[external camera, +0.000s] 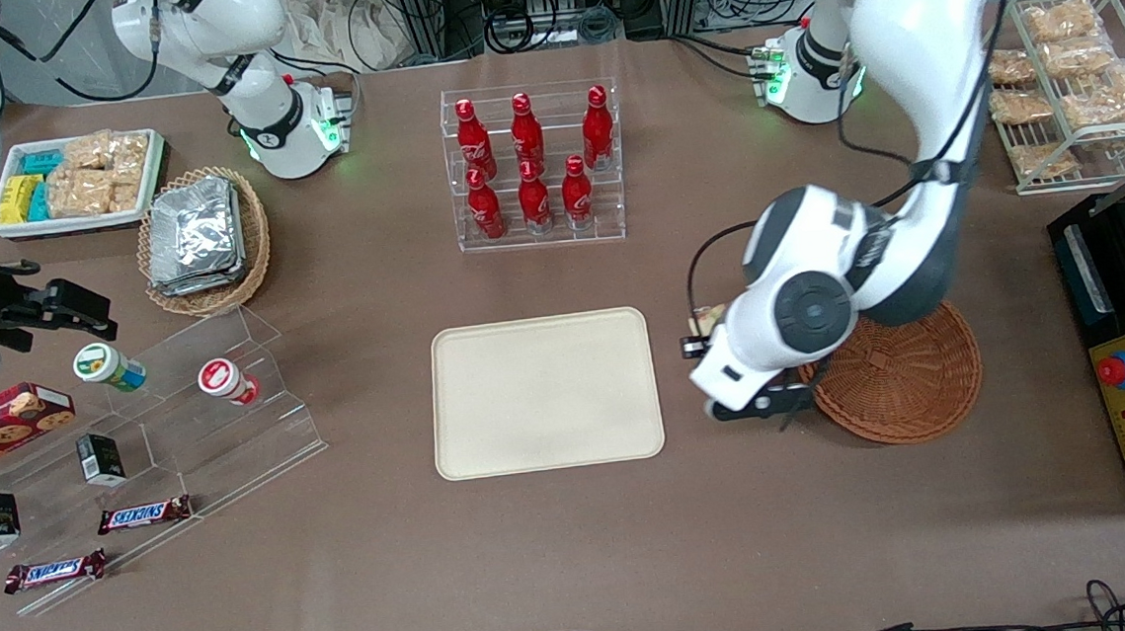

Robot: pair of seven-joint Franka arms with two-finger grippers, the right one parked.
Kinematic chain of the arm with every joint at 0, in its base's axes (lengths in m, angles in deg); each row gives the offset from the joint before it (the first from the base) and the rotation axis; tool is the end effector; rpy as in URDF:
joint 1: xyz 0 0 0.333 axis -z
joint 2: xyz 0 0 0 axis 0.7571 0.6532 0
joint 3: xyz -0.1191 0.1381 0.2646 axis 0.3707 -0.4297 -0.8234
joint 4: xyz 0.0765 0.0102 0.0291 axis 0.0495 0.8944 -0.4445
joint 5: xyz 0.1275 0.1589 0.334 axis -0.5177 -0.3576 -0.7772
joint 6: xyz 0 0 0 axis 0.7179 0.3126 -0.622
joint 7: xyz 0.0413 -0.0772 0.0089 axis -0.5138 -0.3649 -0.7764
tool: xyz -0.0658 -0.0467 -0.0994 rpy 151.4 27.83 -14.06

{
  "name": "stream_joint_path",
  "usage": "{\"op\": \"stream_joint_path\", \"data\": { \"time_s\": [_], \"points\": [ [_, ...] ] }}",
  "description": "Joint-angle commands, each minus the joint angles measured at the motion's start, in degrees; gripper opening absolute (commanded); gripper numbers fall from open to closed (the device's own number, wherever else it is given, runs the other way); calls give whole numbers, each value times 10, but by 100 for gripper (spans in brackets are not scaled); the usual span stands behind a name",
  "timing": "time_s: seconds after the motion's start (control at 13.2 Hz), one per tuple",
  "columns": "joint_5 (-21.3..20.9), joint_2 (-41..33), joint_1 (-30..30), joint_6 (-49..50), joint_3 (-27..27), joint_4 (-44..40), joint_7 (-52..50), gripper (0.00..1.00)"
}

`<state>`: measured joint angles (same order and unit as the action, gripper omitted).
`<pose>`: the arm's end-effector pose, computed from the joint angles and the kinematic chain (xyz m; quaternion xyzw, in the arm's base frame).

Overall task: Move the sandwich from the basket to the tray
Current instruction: 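Carry the held sandwich with the left gripper over the cream tray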

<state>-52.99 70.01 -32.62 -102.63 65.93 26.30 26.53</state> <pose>0.6113 -0.3325 0.3294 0.9924 0.0137 -0.1201 0.0217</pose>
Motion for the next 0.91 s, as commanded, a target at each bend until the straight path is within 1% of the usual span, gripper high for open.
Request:
{"op": "stream_joint_path", "data": {
  "time_s": [0.0, 0.15, 0.3, 0.53, 0.83],
  "points": [
    [-7, 75, 33, -50, -4, -48, 15, 0],
    [-10, 113, 48, -107, -4, -50, 18, 0],
    [-11, 133, 49, -113, -4, -50, 35, 0],
    [-10, 140, 49, -111, -3, -48, 70, 0],
    [-3, 140, 49, -115, 18, -54, 48, 0]
  ]
}}
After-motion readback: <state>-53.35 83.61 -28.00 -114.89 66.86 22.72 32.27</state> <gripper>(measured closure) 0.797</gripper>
